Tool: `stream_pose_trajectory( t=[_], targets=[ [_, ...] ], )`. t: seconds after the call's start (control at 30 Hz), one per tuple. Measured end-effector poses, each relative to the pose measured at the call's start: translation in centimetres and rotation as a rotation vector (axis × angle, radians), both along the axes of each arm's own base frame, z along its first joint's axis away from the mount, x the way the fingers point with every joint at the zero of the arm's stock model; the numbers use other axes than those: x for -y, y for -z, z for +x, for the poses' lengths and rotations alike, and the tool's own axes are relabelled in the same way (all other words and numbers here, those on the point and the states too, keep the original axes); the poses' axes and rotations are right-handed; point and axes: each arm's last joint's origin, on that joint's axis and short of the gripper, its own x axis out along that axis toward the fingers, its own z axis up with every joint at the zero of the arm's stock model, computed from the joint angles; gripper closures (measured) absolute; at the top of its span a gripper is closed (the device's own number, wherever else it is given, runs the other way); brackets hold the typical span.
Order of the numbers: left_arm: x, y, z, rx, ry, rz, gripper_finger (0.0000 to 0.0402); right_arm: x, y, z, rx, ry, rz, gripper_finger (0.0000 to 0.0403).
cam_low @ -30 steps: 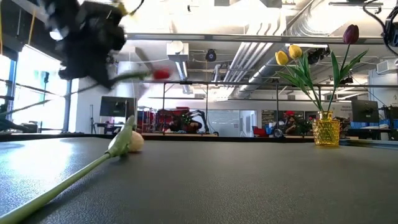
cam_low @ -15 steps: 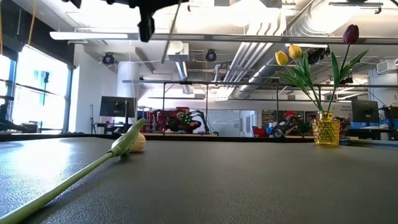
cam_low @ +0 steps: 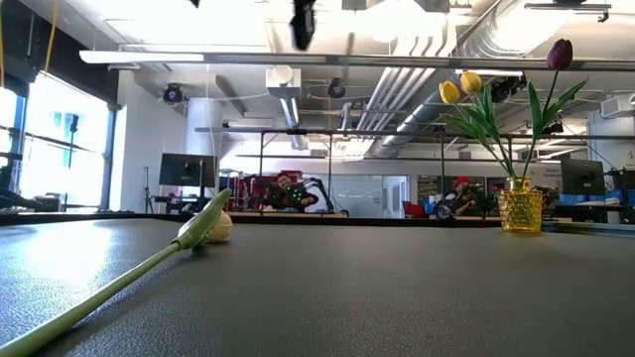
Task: Sort flowers into vase by color
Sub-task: Put the red flower into the transparent vase
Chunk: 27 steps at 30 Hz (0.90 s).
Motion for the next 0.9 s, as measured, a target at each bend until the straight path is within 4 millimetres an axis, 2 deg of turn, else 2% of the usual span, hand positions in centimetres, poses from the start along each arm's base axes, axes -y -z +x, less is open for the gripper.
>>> stream_pose_trajectory(
  t=[0.17, 0.4, 0.73, 0.9],
  targets=[
    [-0.1, -1.0, 3.1, 0.034, 0.062, 0.023, 0.0401, 0.1, 1.0, 1.9, -0.036, -0.052, 0.022, 0.0210],
    [-0.4, -1.7, 5.5, 0.067, 0.132, 0.037, 0.0401, 0.6, 1.5, 2.9, -0.056, -0.044, 0.006, 0.0210],
    [-0.5, -2.1, 5.7, 0.102, 0.139, 0.159, 0.0401, 1.5, 1.5, 3.4, -0.066, -0.021, -0.013, 0.0213],
    [-0.5, -2.0, 5.7, 0.100, 0.142, 0.192, 0.0401, 2.0, 1.5, 3.6, -0.067, -0.005, -0.011, 0.0259]
  ],
)
